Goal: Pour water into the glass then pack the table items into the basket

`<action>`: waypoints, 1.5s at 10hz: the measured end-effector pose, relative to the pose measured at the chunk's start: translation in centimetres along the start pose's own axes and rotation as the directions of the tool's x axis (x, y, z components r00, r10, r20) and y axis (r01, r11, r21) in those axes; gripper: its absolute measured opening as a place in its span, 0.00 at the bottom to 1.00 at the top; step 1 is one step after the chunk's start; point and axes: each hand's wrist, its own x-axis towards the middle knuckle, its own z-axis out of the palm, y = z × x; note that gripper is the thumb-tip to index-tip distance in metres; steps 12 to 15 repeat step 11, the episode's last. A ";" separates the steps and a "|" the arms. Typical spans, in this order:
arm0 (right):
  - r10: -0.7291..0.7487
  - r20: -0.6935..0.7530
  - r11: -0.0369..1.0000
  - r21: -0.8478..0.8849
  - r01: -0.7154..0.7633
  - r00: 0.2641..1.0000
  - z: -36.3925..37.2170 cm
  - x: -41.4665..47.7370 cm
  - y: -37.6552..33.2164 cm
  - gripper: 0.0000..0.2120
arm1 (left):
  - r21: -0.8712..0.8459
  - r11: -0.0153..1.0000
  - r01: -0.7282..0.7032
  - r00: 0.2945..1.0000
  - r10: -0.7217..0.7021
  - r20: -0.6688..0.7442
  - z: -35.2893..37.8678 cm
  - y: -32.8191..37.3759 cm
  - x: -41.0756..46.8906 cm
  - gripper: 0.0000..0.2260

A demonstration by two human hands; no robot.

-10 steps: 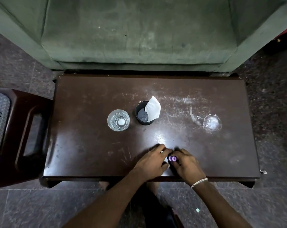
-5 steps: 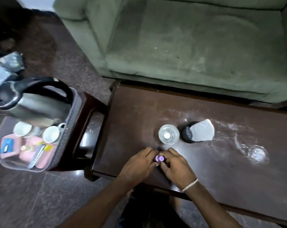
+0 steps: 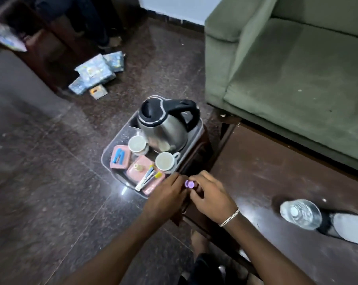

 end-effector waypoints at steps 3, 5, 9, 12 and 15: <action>-0.144 0.041 0.980 -0.131 0.148 0.989 6.8 9.2 -6.7 0.08 | -0.052 0.979 0.195 0.960 -0.202 -0.194 -5.5 -8.3 -1.3 0.13; -0.045 0.143 0.944 -0.317 0.089 0.989 9.9 13.7 -7.7 0.12 | -0.040 0.932 0.360 0.910 -0.360 -0.204 -6.3 -11.6 -0.8 0.19; -0.016 0.226 0.917 -0.385 0.104 0.974 12.0 16.0 -7.5 0.12 | 0.044 0.892 0.451 0.891 -0.447 -0.081 -6.4 -13.3 1.9 0.14; -0.002 0.202 0.928 -0.364 0.077 0.979 11.6 15.4 -6.5 0.13 | 0.023 0.902 0.432 0.893 -0.424 -0.150 -6.3 -13.6 1.0 0.17; -0.002 0.202 0.928 -0.364 0.077 0.979 11.6 15.4 -6.5 0.13 | 0.023 0.902 0.432 0.893 -0.424 -0.150 -6.3 -13.6 1.0 0.17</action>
